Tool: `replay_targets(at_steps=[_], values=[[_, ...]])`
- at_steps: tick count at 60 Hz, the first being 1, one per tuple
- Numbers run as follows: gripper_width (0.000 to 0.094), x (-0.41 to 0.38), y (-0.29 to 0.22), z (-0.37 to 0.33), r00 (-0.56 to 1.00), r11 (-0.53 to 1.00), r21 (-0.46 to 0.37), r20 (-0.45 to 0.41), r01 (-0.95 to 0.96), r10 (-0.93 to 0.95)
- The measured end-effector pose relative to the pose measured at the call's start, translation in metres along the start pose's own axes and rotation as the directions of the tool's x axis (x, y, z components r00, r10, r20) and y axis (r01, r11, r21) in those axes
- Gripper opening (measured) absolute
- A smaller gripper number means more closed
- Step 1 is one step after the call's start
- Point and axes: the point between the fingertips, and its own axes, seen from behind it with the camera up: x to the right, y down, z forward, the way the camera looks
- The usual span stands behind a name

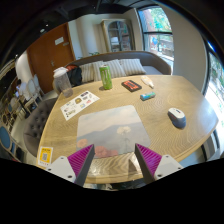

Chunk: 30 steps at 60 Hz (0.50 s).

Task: Arrange mouse

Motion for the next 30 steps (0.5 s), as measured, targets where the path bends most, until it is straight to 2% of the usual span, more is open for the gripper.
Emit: replay_targets(at_steps=[11,19,30], values=[[0.0835,0.044,0.014,-0.01,0.992,0.996,0.009,-0.09,-0.091,0.092],[0.0836,0.115,0.019,-0.009,0.978,0.994,0.021,-0.178,-0.106,0.108],[0.0828,0.214,0.006,0.024,0.967,0.995,0.016,-0.234,-0.102,0.102]])
